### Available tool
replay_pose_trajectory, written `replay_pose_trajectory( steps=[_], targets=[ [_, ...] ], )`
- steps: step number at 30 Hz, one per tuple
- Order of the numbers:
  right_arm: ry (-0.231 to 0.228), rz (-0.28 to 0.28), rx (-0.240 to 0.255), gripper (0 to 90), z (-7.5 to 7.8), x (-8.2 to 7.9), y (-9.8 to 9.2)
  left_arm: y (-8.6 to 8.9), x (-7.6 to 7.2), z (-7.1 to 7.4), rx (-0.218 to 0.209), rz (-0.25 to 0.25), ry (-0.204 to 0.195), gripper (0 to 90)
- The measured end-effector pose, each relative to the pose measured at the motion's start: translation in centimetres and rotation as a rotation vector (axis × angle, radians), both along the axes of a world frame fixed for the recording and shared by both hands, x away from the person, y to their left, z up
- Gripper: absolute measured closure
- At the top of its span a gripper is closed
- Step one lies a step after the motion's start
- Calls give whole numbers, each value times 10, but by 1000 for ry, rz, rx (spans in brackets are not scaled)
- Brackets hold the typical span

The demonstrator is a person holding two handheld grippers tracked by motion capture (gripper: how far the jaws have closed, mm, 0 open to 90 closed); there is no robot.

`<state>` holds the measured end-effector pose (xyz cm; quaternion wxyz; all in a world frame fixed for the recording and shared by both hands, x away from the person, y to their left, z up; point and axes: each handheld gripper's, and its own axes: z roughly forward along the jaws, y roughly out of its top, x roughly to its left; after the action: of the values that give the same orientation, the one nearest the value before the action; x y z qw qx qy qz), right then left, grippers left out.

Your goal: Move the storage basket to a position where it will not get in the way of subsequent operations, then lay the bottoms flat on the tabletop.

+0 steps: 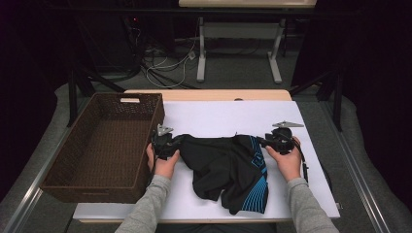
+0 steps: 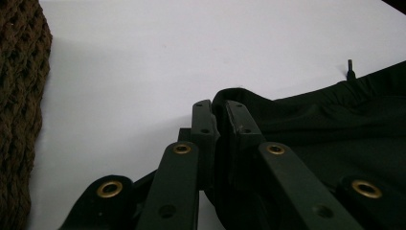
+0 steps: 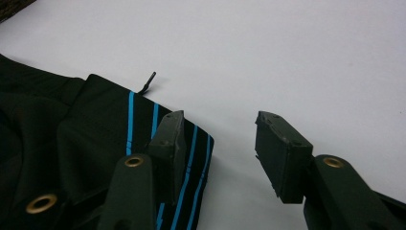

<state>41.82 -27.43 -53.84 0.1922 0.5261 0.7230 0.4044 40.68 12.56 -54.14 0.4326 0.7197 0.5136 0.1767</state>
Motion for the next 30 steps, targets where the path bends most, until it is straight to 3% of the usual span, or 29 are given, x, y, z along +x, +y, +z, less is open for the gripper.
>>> replay_pose_trajectory(
  steps=[11,16,19,23,30],
  targets=[
    [30,31,11,530,-7,3,12,0,0,0,7,-6,4,833],
    [42,40,-13,527,-11,5,15,0,0,0,9,-9,2,833],
    [63,37,5,526,-13,6,16,0,0,0,10,-10,5,833],
    [97,38,-22,524,-19,7,19,-1,0,0,5,-7,1,832],
    [100,42,-5,527,-21,8,19,-1,0,0,5,-7,-1,832]
  ],
)
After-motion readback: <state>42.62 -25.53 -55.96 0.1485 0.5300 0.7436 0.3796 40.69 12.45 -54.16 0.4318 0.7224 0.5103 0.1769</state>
